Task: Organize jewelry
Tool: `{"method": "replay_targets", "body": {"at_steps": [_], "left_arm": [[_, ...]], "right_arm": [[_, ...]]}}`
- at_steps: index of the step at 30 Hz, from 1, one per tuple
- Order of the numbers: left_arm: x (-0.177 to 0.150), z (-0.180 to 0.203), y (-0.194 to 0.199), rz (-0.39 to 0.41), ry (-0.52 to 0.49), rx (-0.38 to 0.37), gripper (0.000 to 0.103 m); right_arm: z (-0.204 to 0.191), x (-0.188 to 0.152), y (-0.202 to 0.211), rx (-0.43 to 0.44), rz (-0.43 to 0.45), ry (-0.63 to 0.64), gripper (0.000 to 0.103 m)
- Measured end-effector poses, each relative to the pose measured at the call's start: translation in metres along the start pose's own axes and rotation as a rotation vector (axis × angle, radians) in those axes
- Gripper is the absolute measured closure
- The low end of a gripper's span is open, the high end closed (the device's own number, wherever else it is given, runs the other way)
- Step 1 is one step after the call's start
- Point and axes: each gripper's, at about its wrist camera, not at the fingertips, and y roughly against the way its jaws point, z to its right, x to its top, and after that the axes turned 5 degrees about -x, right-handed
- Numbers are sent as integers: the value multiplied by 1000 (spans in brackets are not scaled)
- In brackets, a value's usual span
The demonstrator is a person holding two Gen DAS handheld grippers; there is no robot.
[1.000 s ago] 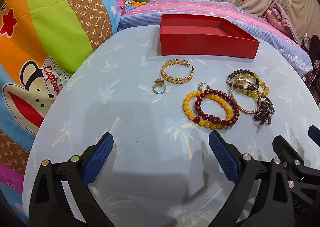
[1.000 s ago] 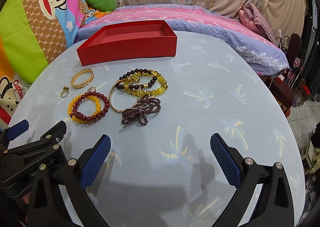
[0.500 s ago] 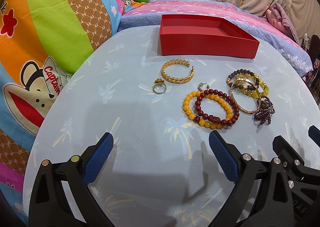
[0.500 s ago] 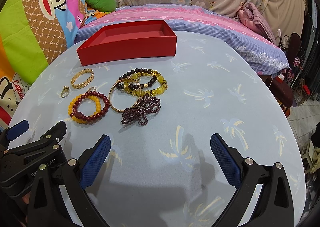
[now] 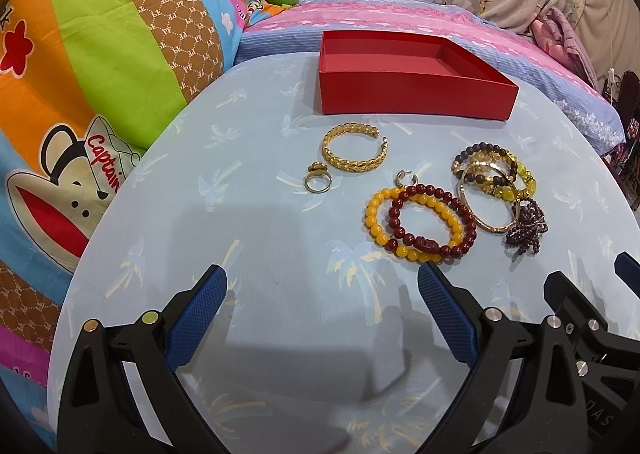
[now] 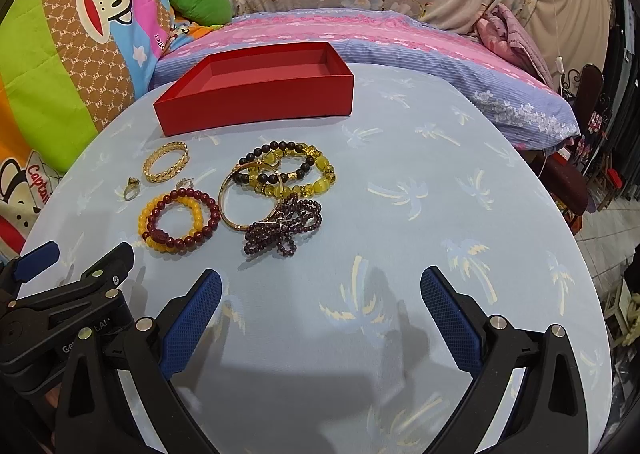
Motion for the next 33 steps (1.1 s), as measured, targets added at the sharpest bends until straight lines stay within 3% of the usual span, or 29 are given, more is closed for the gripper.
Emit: {"method": "replay_targets", "body": {"at_steps": [24, 33], "left_arm": [[29, -19, -17, -18, 49, 10, 10], [35, -10, -13, -1, 24, -5, 10]], "right_arm": [[4, 26, -26, 48, -31, -24, 7], [1, 31, -26, 58, -26, -16, 7]]}}
